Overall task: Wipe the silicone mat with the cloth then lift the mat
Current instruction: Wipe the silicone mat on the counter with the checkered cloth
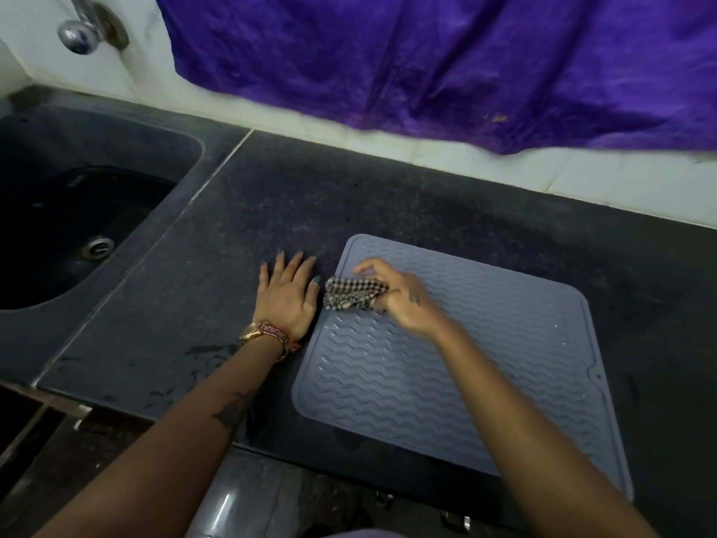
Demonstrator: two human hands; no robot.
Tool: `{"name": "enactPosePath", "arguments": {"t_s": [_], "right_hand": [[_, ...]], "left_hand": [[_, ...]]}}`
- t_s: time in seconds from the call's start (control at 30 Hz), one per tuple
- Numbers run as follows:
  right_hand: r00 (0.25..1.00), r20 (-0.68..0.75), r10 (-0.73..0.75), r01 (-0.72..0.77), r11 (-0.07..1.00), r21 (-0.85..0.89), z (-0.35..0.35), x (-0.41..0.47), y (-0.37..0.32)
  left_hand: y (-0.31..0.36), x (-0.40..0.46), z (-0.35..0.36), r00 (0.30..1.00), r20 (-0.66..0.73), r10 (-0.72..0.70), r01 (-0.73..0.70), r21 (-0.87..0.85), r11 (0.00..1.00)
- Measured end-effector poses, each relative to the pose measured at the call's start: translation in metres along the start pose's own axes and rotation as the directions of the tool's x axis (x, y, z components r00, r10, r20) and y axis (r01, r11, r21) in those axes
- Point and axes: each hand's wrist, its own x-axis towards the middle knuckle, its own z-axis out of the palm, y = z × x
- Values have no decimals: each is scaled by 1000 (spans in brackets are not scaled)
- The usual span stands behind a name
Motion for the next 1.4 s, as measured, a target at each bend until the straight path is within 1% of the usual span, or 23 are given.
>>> {"name": "enactPosePath", "arguments": {"t_s": [0.07,0.1,0.13,0.17,0.23,0.27,0.3,0.33,0.37,0.43,0.53,0.6,0.67,0.73,0.8,0.83,0.93,0.97,1.03,1.13,1.2,1.33,1.4], "right_hand": [[992,-23,123,-112,955,273,-9,9,-1],[986,-20,167,-148,917,370,-13,13,0],[982,-13,189,-170,907,384,-15,17,3],[980,-9,198,-185,928,324,-15,19,5],[982,-68,176,-175,984,19,-10,22,14],[982,-137,129,-154,970,-188,-7,21,14],[977,-208,49,-127,917,-378,-3,20,14],[966,-257,-36,-103,855,-508,1,19,15],[954,-286,-90,-88,827,-555,4,18,17],[949,-291,-119,-67,828,-557,12,11,21],[966,-214,-147,-39,731,-681,22,1,29],[973,-183,-138,-12,767,-641,15,8,28],[984,-143,-106,21,868,-496,-1,24,23],[975,-204,-90,7,927,-375,-20,43,18],[942,-317,-111,-30,912,-409,-29,60,18],[940,-324,-109,-51,892,-448,-28,66,19],[979,-197,-50,-79,802,-593,-9,74,27],[981,-185,-51,-77,779,-622,-5,74,31],[985,-168,-41,-69,798,-599,-8,77,36],[993,-114,22,-70,896,-438,-27,85,28],[991,-133,-23,-32,917,-397,-24,78,21],[971,-185,-154,11,795,-606,24,39,23],[977,-160,-139,17,805,-594,17,47,23]], "left_hand": [[0,0,0,1000,3,-1,1,2,1000],[0,0,0,1000,3,0,0,1,1000],[-1,0,0,1000,3,1,-1,0,1000],[-1,0,1,1000,3,1,-1,-2,1000],[-2,0,1,1000,3,1,-1,-2,1000],[-2,0,1,1000,5,1,-1,0,1000],[-2,1,1,1000,7,1,-1,3,1000],[-2,1,2,1000,10,1,-1,7,1000],[-3,1,2,1000,12,0,0,10,1000],[-3,1,3,1000,13,-1,1,14,1000],[-4,2,4,1000,22,-7,7,32,999],[-4,3,4,1000,25,-6,5,41,999],[-3,2,4,1000,26,-1,0,42,999],[-3,2,3,1000,29,-1,0,38,999],[-3,2,3,1000,29,0,-1,37,999],[-3,3,3,1000,27,0,-2,39,999],[-4,2,5,1000,11,2,-2,45,999],[-4,2,5,1000,9,1,-2,47,999],[-4,3,5,1000,11,2,-2,50,999],[-4,3,4,1000,13,1,-2,53,999],[-4,3,5,1000,15,3,-4,49,999],[-5,3,6,1000,6,9,-9,48,999],[-4,3,5,1000,-8,18,-18,39,999]]}}
